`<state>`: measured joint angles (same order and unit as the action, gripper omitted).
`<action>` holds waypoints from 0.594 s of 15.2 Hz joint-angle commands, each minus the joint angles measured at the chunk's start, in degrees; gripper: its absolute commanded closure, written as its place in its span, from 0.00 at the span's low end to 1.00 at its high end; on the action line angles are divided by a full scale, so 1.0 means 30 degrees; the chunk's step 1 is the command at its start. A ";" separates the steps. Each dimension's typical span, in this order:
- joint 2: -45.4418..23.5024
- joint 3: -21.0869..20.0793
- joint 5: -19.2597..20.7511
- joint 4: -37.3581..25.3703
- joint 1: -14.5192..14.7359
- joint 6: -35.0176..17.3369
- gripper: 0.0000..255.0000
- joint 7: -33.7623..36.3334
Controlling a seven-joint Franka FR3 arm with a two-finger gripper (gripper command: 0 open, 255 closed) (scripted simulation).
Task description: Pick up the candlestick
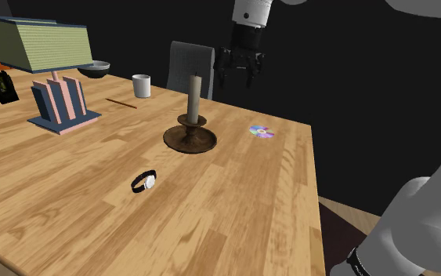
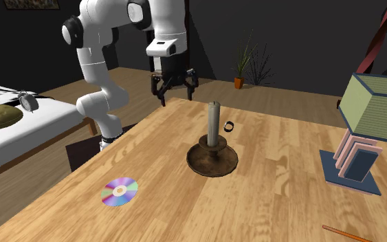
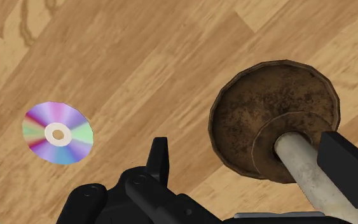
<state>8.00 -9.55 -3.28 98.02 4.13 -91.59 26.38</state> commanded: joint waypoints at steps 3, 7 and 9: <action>-0.3068 -0.0586 0.0586 -0.4177 0.0381 0.0682 0.00 0.1170; -0.6492 -0.1040 0.1471 -0.9171 0.1077 0.1892 0.00 0.2286; -0.8619 -0.1182 0.2058 -1.2503 0.1641 0.2929 0.00 0.2791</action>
<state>-14.58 -12.87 2.01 65.71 8.26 -84.43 34.00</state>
